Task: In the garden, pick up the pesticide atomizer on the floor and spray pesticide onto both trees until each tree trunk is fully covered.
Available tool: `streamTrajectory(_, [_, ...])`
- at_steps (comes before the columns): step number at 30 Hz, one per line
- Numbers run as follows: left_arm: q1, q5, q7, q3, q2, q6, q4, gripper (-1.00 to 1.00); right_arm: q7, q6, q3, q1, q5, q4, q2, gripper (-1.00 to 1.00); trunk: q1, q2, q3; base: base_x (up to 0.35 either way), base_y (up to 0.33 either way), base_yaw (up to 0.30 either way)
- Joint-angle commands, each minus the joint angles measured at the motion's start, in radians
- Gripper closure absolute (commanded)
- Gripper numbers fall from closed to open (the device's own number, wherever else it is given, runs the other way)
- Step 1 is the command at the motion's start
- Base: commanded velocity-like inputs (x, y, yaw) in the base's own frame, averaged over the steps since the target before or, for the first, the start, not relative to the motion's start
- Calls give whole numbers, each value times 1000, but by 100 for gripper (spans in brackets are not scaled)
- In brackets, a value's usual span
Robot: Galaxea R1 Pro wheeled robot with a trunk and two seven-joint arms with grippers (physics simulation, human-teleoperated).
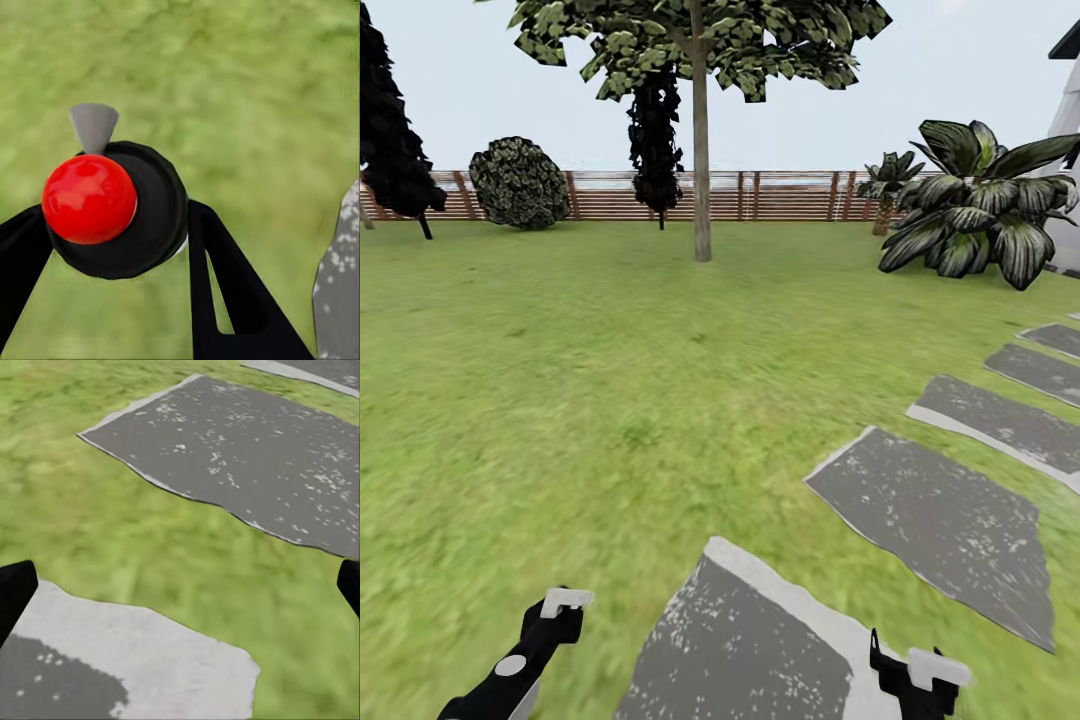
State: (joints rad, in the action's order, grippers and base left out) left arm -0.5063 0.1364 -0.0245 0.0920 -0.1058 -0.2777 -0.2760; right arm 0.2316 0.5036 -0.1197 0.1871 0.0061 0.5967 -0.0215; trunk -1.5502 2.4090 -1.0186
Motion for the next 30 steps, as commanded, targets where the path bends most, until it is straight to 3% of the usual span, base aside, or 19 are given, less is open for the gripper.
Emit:
streamTrajectory(1, [0, 0, 0, 0, 0, 0, 0, 100, 0, 0, 0, 0, 0, 0, 0, -100, 0, 0, 0, 340, 0, 0])
streamTrajectory(30, [0, 0, 0, 0, 0, 0, 0, 100, 0, 1, 0, 0, 0, 0, 0, -100, 0, 0, 0, 340, 0, 0])
